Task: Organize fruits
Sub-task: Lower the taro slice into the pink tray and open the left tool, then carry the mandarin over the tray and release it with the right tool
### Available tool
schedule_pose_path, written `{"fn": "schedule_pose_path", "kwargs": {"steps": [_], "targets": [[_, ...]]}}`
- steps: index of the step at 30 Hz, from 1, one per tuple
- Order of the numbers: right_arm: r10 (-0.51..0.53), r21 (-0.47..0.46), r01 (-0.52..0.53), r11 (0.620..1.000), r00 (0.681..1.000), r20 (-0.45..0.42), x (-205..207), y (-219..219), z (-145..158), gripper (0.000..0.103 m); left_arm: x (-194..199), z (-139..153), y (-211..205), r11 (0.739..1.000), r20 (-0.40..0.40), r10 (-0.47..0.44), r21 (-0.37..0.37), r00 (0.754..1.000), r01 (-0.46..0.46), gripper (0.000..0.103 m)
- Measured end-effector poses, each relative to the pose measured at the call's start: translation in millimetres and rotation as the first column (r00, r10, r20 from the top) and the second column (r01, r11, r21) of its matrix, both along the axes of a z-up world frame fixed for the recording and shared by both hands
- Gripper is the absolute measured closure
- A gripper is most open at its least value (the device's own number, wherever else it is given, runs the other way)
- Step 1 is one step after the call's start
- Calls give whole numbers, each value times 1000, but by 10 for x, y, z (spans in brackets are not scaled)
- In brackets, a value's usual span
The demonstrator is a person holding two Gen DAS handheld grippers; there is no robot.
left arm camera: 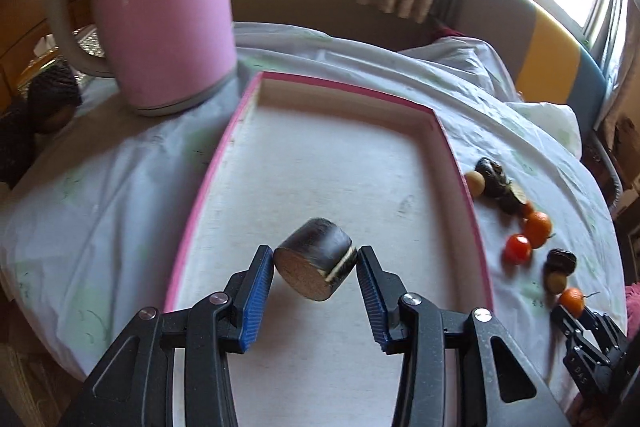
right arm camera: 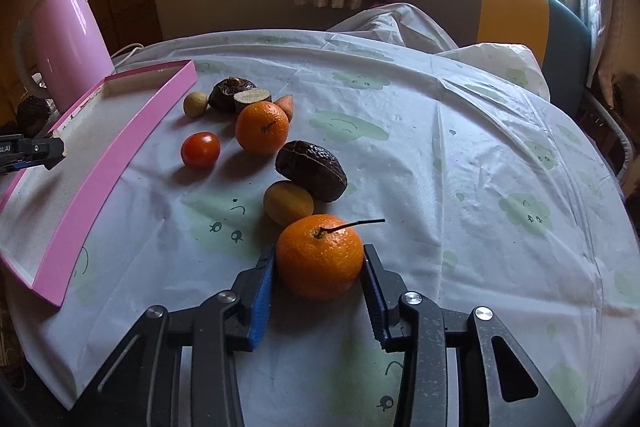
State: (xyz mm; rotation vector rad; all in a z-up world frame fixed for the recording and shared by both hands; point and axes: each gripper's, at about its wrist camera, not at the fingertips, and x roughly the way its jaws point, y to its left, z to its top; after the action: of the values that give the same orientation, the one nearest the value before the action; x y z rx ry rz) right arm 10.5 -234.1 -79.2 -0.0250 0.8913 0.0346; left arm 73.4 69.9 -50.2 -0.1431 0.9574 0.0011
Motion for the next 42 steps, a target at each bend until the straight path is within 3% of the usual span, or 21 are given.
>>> {"fn": "schedule_pose_path", "kwargs": {"steps": [3, 19, 25, 34, 42], "targets": [[0, -10, 0, 1000, 1000, -1, 2, 10, 1, 63, -63, 19, 67, 1000, 7, 11, -8, 1000, -11, 46], [33, 29, -34, 999, 999, 20, -131, 148, 221, 64, -451, 146, -6, 1000, 41, -18, -17, 999, 19, 46], [142, 69, -144, 987, 989, 35, -122, 462, 344, 64, -497, 167, -23, 999, 53, -28, -17, 998, 29, 46], [325, 100, -329, 939, 944, 51, 85, 1138, 462, 64, -556, 197, 12, 1000, 68, -24, -11, 997, 25, 46], [361, 140, -363, 921, 932, 37, 380, 1585, 476, 63, -552, 196, 96, 1000, 75, 8, 8, 997, -8, 46]]}}
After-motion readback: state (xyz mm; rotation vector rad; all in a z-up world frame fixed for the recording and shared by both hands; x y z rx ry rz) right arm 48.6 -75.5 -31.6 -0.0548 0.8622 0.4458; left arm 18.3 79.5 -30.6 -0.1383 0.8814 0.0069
